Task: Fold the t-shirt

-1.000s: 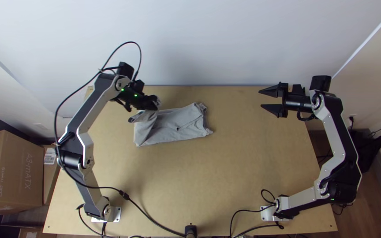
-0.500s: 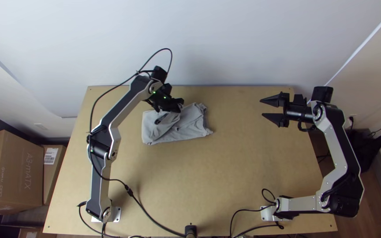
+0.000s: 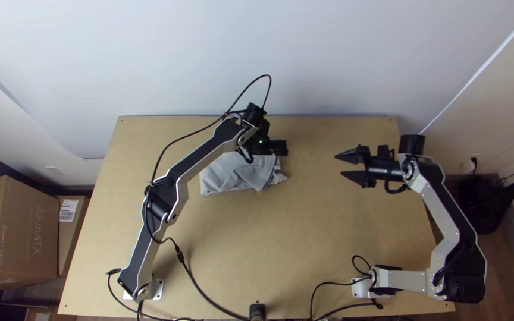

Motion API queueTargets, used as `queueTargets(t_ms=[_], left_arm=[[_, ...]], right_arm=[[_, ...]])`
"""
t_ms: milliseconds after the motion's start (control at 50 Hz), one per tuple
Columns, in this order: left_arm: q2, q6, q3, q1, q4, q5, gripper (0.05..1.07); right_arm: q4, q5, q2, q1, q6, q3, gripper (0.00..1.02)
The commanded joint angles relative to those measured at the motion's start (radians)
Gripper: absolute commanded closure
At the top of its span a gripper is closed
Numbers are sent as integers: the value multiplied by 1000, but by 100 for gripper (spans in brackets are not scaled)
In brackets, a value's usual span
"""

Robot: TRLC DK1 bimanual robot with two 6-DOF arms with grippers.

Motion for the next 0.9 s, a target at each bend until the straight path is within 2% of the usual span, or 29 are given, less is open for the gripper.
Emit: queueTargets(t_ms=[0, 80, 300, 560, 640, 840, 880], left_arm=[[-32, -92, 33, 10, 50, -9, 10], [-62, -115, 32, 33, 73, -21, 10], [-198, -66, 27, 120, 43, -67, 10], [-385, -3, 24, 278, -83, -66, 10], [-436, 12, 22, 338, -111, -66, 10], [-519, 33, 22, 486, -166, -57, 10], [-529, 38, 22, 510, -175, -55, 10]], right_arm=[[41, 36, -21, 62, -4, -48, 4], [69, 71, -10, 123, 0, -48, 4], [127, 165, 122, 283, 3, 58, 4], [189, 260, 363, 407, 0, 270, 4], [195, 271, 435, 438, -6, 344, 7], [195, 286, 584, 479, -9, 502, 7], [196, 288, 604, 484, -10, 525, 11]])
